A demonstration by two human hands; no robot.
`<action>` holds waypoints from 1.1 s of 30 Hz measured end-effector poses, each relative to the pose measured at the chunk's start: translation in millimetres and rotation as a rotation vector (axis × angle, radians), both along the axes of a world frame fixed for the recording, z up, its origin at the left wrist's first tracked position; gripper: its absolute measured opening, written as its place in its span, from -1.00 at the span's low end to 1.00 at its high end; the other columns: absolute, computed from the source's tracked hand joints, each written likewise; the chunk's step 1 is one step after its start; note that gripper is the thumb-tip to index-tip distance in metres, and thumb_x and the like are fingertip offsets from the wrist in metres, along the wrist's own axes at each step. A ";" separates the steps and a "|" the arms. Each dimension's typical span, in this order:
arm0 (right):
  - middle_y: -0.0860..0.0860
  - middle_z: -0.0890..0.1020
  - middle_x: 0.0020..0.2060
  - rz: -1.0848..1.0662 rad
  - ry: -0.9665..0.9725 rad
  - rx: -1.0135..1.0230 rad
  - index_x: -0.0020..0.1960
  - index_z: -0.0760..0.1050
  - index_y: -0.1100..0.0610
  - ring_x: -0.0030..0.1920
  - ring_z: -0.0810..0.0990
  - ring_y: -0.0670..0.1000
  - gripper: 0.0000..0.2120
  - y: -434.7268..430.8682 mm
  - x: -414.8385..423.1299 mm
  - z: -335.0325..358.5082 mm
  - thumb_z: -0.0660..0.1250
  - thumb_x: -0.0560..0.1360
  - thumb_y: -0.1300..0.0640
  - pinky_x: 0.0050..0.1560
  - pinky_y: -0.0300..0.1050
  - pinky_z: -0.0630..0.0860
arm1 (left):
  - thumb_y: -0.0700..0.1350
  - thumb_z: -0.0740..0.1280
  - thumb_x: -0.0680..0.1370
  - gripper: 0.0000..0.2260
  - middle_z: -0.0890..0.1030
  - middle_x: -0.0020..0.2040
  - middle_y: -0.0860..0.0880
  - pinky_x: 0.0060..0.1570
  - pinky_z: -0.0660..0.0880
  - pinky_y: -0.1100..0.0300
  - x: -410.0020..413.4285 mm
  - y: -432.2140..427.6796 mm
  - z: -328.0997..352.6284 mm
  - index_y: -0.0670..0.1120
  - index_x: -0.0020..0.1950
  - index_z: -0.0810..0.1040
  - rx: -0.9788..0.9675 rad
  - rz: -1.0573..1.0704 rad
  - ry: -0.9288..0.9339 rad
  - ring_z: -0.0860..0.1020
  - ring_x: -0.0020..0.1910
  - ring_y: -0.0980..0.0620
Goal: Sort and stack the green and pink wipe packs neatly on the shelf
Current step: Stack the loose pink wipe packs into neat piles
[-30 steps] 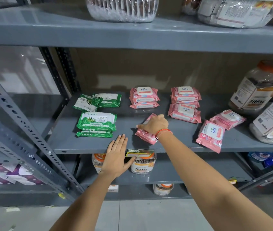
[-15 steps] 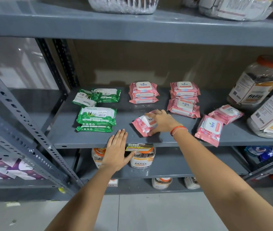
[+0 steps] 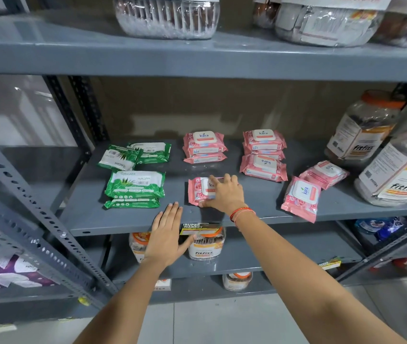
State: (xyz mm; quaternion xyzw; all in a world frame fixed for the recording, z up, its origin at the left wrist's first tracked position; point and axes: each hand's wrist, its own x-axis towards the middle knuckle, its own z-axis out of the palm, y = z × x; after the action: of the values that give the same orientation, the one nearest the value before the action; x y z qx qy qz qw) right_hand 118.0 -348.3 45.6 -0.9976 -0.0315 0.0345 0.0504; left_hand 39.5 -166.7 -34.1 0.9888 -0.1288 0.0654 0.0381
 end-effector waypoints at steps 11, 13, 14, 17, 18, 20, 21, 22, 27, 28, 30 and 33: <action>0.20 0.34 0.35 0.033 0.065 0.195 0.53 0.08 0.03 0.38 0.26 0.22 -0.15 -20.9 2.2 16.7 0.35 0.40 -0.26 0.34 0.13 0.32 | 0.39 -0.17 0.50 -0.19 0.26 0.45 -0.17 0.38 0.09 -0.08 -1.8 -7.1 0.9 -0.22 0.44 0.23 -0.073 0.019 -0.012 0.17 0.45 -0.10; 0.22 0.38 0.32 0.011 0.016 0.253 0.50 0.15 0.09 0.36 0.32 0.24 -0.22 -39.4 3.7 26.0 0.35 0.43 -0.22 0.32 0.13 0.36 | 0.39 -0.20 0.49 -0.19 0.25 0.46 -0.16 0.39 0.05 -0.08 -0.4 -9.4 0.5 -0.22 0.45 0.21 -0.080 0.008 -0.007 0.14 0.46 -0.09; 0.22 0.40 0.31 -0.020 -0.024 0.266 0.48 0.19 0.13 0.33 0.37 0.23 -0.26 -50.7 5.1 29.7 0.35 0.45 -0.19 0.29 0.11 0.39 | 0.39 -0.20 0.49 -0.19 0.23 0.47 -0.15 0.39 0.03 -0.08 0.3 -10.2 -0.2 -0.21 0.45 0.20 -0.080 0.008 -0.006 0.12 0.46 -0.08; 0.22 0.43 0.27 -0.209 -0.092 0.247 0.38 0.31 0.20 0.29 0.40 0.24 -0.35 -92.0 7.3 34.9 0.37 0.44 -0.14 0.24 0.07 0.42 | 0.38 -0.20 0.49 -0.20 0.22 0.47 -0.15 0.40 -0.01 -0.07 1.4 -12.9 -2.0 -0.20 0.46 0.19 -0.074 0.019 -0.008 0.11 0.47 -0.07; 0.21 0.42 0.28 -0.275 -0.082 0.206 0.37 0.32 0.18 0.29 0.38 0.24 -0.36 -104.7 7.2 34.0 0.37 0.43 -0.15 0.24 0.08 0.41 | 0.38 -0.20 0.49 -0.20 0.23 0.47 -0.15 0.40 0.00 -0.06 1.3 -12.3 -2.4 -0.21 0.45 0.20 -0.072 0.020 -0.011 0.12 0.46 -0.08; 0.19 0.40 0.29 -0.409 -0.038 0.126 0.34 0.33 0.15 0.30 0.35 0.23 -0.38 -128.3 3.1 30.2 0.36 0.42 -0.17 0.25 0.11 0.38 | 0.38 -0.19 0.50 -0.20 0.26 0.45 -0.16 0.39 0.03 -0.07 1.0 -12.4 -2.2 -0.22 0.44 0.22 -0.075 0.019 -0.013 0.15 0.45 -0.09; 0.20 0.39 0.29 -0.481 -0.010 0.106 0.34 0.33 0.15 0.32 0.34 0.23 -0.37 -137.1 -0.5 28.8 0.37 0.41 -0.18 0.26 0.12 0.36 | 0.38 -0.18 0.50 -0.20 0.27 0.45 -0.16 0.39 0.05 -0.08 0.9 -12.4 -2.2 -0.22 0.44 0.23 -0.078 0.019 -0.012 0.17 0.45 -0.09; 0.20 0.38 0.31 -0.549 0.009 0.089 0.35 0.32 0.15 0.35 0.32 0.24 -0.33 -145.2 -3.9 26.6 0.38 0.39 -0.21 0.28 0.14 0.35 | 0.37 -0.16 0.50 -0.21 0.29 0.44 -0.17 0.38 0.07 -0.08 0.7 -12.7 -2.2 -0.22 0.43 0.24 -0.083 0.017 -0.011 0.18 0.44 -0.10; 0.24 0.28 0.39 -0.749 0.077 0.156 0.47 0.14 0.15 0.40 0.25 0.26 -0.04 -167.2 -15.8 19.3 0.44 0.28 -0.31 0.31 0.19 0.33 | 0.36 -0.12 0.51 -0.23 0.31 0.43 -0.17 0.37 0.04 -0.04 -0.5 -12.3 -1.8 -0.22 0.43 0.26 -0.075 0.015 -0.008 0.22 0.43 -0.11; 0.24 0.27 0.39 -0.759 0.078 0.194 0.47 0.12 0.15 0.40 0.25 0.26 -0.03 -167.7 -16.8 17.4 0.45 0.29 -0.29 0.30 0.16 0.35 | 0.36 -0.12 0.51 -0.23 0.31 0.43 -0.17 0.37 0.03 -0.04 -0.5 -11.6 -1.6 -0.22 0.43 0.26 -0.075 0.011 -0.008 0.22 0.43 -0.11; 0.24 0.26 0.39 -0.775 0.032 0.232 0.47 0.11 0.16 0.39 0.25 0.24 -0.07 -165.4 -19.5 14.5 0.46 0.31 -0.23 0.28 0.13 0.37 | 0.36 -0.14 0.51 -0.23 0.31 0.43 -0.16 0.37 0.06 -0.05 -0.4 -11.0 -1.4 -0.22 0.43 0.26 -0.074 0.008 -0.010 0.22 0.43 -0.11; 0.25 0.29 0.35 -0.788 -0.034 0.251 0.42 0.18 0.20 0.35 0.28 0.24 -0.13 -156.4 -22.6 13.4 0.47 0.32 -0.20 0.24 0.12 0.40 | 0.36 -0.14 0.51 -0.23 0.31 0.43 -0.16 0.37 0.11 -0.08 0.0 -10.9 -1.7 -0.21 0.43 0.25 -0.068 0.009 -0.014 0.22 0.43 -0.11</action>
State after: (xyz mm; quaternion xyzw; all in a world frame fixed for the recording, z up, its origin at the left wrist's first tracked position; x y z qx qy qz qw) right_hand 95.4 -504.7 58.9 -0.9199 0.3479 -0.0083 0.1806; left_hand 39.5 -177.6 -35.9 0.9870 -0.1225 0.0766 0.0705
